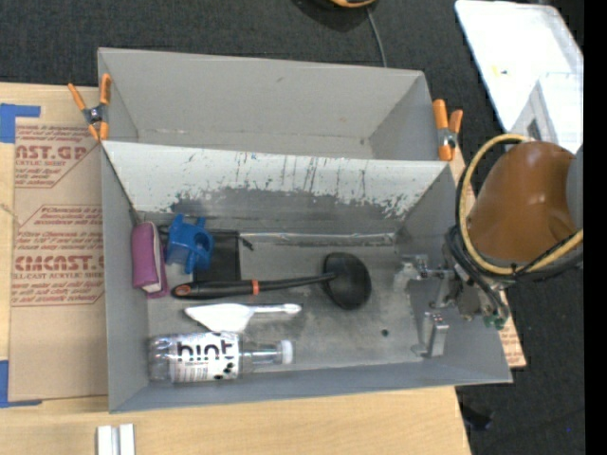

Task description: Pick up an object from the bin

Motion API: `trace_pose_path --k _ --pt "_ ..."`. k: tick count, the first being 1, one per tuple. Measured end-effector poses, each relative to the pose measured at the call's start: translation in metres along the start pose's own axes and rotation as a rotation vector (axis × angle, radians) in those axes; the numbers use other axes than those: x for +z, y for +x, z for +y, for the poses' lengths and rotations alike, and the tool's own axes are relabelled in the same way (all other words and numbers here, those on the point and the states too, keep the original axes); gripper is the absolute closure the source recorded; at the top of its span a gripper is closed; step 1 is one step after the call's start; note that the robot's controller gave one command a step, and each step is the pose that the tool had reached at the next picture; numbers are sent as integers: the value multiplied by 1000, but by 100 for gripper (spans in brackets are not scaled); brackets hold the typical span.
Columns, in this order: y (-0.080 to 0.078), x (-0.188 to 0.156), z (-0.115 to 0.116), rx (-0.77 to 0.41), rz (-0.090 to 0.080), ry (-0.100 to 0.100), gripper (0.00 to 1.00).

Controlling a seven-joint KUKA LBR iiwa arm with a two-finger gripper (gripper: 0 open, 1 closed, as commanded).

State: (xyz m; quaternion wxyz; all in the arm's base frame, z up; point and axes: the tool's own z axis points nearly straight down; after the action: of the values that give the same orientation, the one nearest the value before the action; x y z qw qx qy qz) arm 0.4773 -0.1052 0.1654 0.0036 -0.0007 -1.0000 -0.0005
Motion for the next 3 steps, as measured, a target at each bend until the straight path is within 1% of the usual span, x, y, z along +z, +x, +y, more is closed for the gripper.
trace_pose_path --k 1,2,3 --pt "-2 -4 1 -1 -8 1 0" --pt "-65 88 47 -15 -20 3 0" --pt "-96 51 64 278 -17 1 0"
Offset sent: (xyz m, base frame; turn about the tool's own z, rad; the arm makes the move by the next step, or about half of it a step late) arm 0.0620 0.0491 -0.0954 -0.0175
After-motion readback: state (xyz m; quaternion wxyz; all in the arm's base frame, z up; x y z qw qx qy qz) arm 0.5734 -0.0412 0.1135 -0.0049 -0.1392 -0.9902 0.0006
